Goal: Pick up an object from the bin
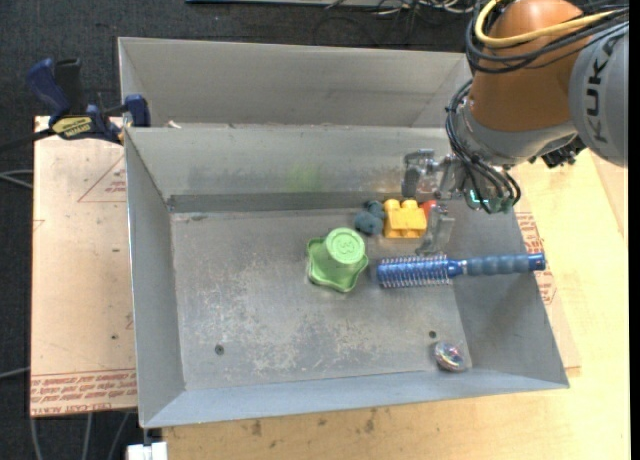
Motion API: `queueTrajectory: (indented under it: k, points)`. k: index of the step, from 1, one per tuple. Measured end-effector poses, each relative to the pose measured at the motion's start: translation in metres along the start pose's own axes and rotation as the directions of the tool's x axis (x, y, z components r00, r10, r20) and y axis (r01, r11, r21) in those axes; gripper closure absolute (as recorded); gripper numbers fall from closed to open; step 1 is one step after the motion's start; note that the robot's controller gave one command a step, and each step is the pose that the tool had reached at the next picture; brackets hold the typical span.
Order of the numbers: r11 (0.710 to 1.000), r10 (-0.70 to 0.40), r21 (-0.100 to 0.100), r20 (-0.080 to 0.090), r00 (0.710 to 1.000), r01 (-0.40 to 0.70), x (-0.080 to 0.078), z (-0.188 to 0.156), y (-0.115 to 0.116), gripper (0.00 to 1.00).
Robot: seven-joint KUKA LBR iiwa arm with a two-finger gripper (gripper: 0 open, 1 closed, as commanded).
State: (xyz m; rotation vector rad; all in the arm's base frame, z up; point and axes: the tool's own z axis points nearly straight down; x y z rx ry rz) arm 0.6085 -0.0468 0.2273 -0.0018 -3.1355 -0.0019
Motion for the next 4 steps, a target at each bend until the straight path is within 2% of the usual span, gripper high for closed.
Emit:
queueTrajectory:
  k: [1, 2, 3, 4]
  points:
    - [0.995, 0.096, 0.000, -0.003, 0.995, -0.096, 0.049, 0.083, -0.043, 0.00]
    - [1.000, -0.025, -0.001, 0.003, 1.000, 0.025, 0.020, 0.159, -0.062, 0.00]
    - [1.000, -0.026, -0.002, 0.010, 1.000, 0.026, 0.018, 0.155, -0.060, 1.00]
    - [0.877, -0.481, 0.008, 0.011, 0.877, 0.481, 0.019, 0.004, -0.060, 1.00]
